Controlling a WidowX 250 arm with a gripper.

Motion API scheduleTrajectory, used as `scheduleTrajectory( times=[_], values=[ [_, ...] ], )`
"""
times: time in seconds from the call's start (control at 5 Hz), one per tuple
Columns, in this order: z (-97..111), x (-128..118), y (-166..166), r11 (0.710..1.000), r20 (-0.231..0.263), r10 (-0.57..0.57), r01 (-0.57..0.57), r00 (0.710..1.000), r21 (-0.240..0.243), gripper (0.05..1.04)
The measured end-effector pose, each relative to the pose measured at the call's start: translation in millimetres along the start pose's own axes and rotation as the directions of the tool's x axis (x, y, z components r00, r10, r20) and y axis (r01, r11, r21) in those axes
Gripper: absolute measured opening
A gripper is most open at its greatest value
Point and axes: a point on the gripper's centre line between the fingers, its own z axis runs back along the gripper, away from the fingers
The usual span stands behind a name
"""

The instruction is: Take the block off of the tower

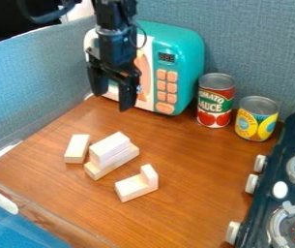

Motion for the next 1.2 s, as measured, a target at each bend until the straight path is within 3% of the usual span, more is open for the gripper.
scheduleTrajectory(
  times=[0.2, 0.4, 0.6, 0.8, 1.2],
  values=[
    [0, -1, 1, 1.000, -0.011, 0.000, 0.000, 1.000, -0.027, 1.000],
    [-1, 1, 2, 0.999, -0.102, -0.049, 0.051, 0.994, 0.016, 1.000],
    [13, 13, -19, 0.995, -0.024, -0.089, 0.088, 0.996, -0.036, 1.000],
    [18, 21, -32, 0.994, 0.021, -0.091, 0.092, 0.996, -0.054, 1.000],
    [6, 13, -11, 1.000, 0.021, -0.020, 0.020, 1.000, -0.008, 1.000]
  ],
)
